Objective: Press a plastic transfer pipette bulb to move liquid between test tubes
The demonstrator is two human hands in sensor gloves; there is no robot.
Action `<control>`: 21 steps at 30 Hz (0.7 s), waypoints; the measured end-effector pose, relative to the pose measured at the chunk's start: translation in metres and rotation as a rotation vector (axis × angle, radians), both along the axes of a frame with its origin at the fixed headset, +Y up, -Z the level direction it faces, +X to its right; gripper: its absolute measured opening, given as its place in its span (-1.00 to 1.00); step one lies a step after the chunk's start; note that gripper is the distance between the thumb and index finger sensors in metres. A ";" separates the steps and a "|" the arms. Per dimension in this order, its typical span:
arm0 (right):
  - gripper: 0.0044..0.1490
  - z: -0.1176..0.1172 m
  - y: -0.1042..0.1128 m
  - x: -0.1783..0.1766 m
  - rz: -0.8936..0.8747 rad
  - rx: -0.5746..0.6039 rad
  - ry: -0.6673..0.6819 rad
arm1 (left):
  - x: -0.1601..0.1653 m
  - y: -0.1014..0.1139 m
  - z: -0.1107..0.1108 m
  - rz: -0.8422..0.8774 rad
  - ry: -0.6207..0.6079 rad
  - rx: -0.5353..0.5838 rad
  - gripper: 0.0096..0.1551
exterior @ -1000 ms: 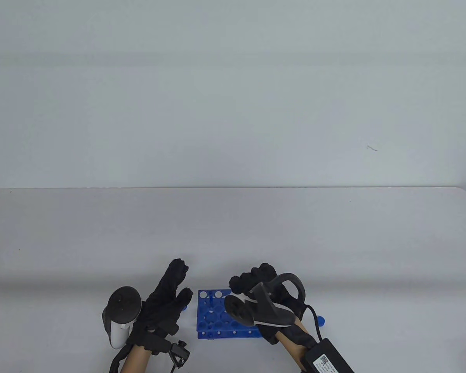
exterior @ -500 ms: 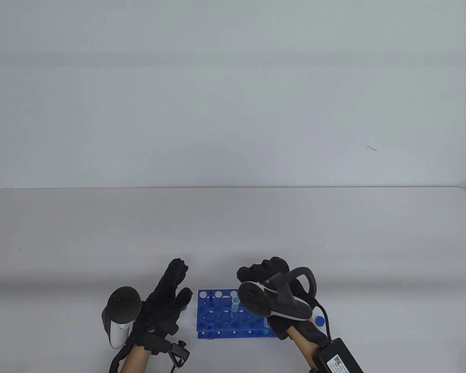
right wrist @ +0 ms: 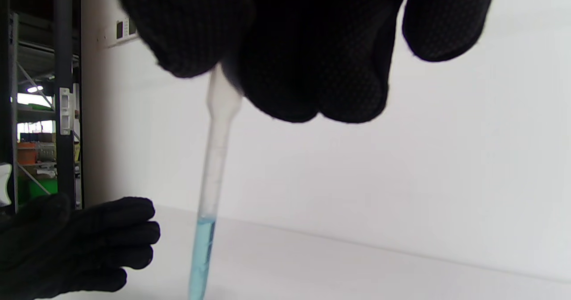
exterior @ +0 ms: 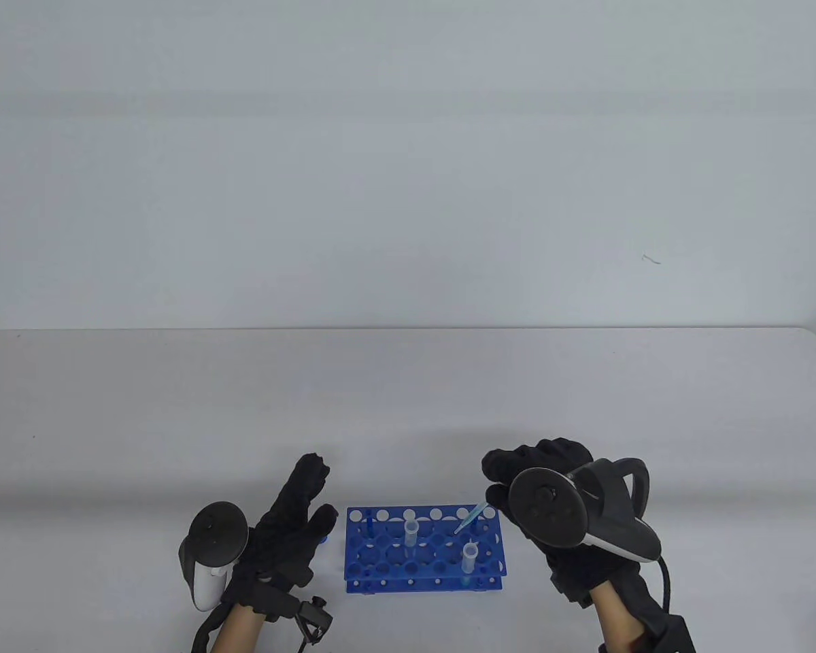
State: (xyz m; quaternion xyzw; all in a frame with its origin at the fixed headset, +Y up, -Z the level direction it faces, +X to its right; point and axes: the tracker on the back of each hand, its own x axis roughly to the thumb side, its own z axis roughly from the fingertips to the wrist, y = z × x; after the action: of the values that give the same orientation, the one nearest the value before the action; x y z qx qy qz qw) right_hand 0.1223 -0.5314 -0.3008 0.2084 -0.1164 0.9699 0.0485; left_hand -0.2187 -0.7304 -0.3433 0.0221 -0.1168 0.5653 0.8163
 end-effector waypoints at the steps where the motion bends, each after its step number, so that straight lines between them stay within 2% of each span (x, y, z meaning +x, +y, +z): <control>1: -0.44 0.000 -0.001 0.000 0.013 -0.005 -0.004 | 0.000 0.000 0.000 0.000 0.000 0.000 0.24; 6: -0.43 -0.009 -0.011 -0.005 0.073 -0.069 -0.009 | 0.000 0.000 0.000 0.000 0.000 0.000 0.23; 21: -0.42 -0.025 -0.040 -0.027 0.209 -0.147 -0.005 | 0.000 0.000 0.000 -0.001 -0.002 0.000 0.23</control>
State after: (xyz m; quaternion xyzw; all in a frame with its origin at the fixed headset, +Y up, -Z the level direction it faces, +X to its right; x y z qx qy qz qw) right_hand 0.0954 -0.5713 -0.3257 0.2128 -0.0227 0.9761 -0.0382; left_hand -0.2184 -0.7307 -0.3434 0.0214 -0.1174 0.5648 0.8165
